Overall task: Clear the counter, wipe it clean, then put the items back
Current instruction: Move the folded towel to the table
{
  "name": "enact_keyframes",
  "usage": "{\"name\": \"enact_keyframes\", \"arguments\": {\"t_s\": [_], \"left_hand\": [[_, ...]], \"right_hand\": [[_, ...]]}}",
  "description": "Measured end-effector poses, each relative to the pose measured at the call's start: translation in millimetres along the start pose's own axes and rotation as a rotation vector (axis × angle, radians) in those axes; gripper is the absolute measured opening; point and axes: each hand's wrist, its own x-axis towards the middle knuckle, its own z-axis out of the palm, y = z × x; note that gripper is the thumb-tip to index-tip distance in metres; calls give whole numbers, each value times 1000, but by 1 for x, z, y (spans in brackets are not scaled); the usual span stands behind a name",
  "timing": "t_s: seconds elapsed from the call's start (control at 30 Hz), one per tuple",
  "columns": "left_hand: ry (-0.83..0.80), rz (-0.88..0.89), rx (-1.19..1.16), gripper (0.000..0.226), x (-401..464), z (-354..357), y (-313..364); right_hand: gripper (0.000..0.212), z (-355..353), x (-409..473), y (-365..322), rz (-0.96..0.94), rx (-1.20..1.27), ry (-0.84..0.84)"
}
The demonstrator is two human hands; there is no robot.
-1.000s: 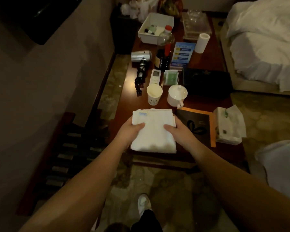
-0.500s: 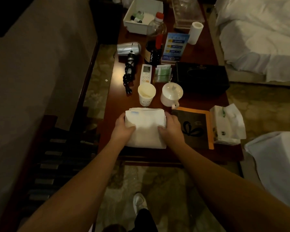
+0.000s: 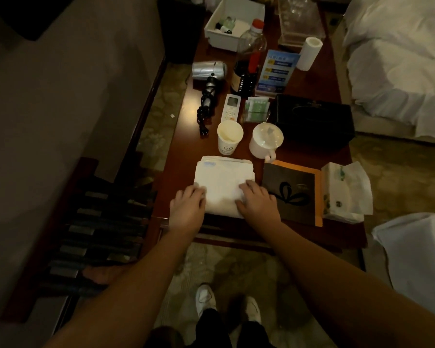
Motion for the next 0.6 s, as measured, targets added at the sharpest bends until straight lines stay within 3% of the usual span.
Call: {"name": "enact_keyframes", "arguments": {"t_s": [0.2, 0.3, 0.5, 0.6], "left_hand": [[-136, -44, 52, 41, -9, -11, 7], [-172, -87, 6, 43, -21, -20, 11], [70, -267, -304, 39, -73, -35, -7], [209, -379, -391, 34, -117, -39, -25]], "right_hand": [[54, -14, 1, 0, 3, -42, -196], [54, -25, 0, -1, -41, -73, -212], [41, -33, -25, -30, -296, 154, 66], [33, -28, -46, -60, -477, 230, 41]]}}
